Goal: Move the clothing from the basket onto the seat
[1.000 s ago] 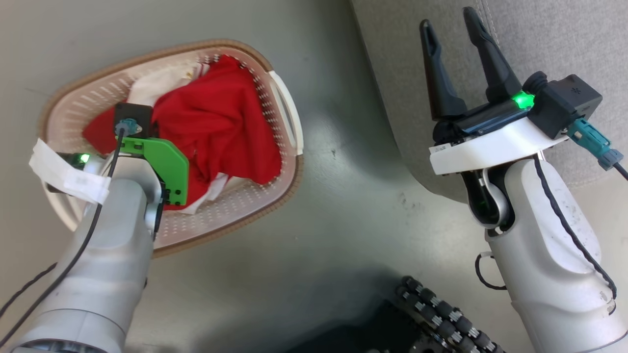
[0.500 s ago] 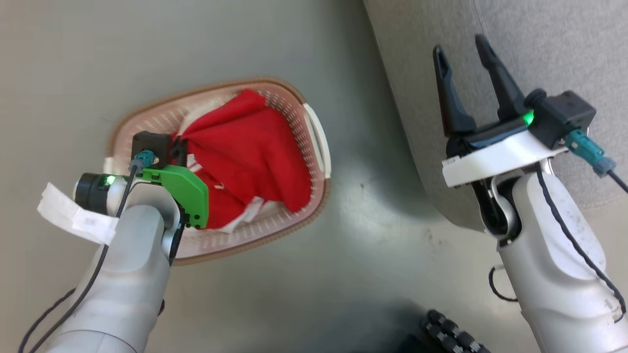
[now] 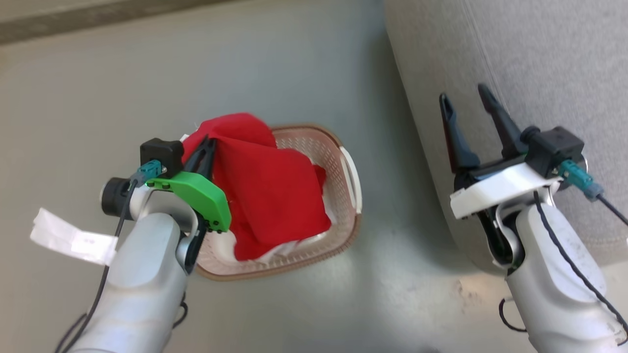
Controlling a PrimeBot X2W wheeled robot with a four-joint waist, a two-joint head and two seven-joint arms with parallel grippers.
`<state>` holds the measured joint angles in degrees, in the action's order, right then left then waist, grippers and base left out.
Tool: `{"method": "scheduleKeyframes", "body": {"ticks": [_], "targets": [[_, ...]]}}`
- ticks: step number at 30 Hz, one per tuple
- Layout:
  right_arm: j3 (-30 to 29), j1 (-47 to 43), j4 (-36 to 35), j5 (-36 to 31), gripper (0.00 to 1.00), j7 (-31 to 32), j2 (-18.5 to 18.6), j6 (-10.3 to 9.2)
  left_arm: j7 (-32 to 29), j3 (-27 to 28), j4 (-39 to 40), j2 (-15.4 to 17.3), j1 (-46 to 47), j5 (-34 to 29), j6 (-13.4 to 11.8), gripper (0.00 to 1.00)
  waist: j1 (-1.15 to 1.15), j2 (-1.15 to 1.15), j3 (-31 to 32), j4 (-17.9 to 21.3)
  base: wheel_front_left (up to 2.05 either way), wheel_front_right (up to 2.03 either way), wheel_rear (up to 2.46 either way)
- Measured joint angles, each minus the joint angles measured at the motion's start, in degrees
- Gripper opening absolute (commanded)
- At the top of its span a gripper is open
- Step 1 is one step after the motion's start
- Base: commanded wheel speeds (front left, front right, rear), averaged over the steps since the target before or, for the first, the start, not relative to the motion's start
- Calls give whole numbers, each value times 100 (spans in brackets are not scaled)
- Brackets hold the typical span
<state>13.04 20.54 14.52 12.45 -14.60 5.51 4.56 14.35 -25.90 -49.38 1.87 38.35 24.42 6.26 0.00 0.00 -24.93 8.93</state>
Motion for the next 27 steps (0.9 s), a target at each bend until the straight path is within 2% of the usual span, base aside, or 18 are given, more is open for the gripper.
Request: {"method": "scheduleKeyframes", "body": {"ticks": [6, 12, 27], "targets": [[-4, -271, 155, 0, 100, 0, -7, 15, 4, 29, 767, -2, -249, 366, 35, 0, 0, 0, 490, -239, 0, 0, 0], [-18, -625, 300, 1, 100, 0, -12, 20, 5, 8, 1511, -9, -436, 409, 56, 0, 0, 0, 987, -456, 0, 0, 0], [190, -1250, 424, 27, 100, 1, -108, 47, 7, -82, 2780, -2, -993, 404, 62, 0, 0, 0, 2146, -813, 0, 0, 0]]}}
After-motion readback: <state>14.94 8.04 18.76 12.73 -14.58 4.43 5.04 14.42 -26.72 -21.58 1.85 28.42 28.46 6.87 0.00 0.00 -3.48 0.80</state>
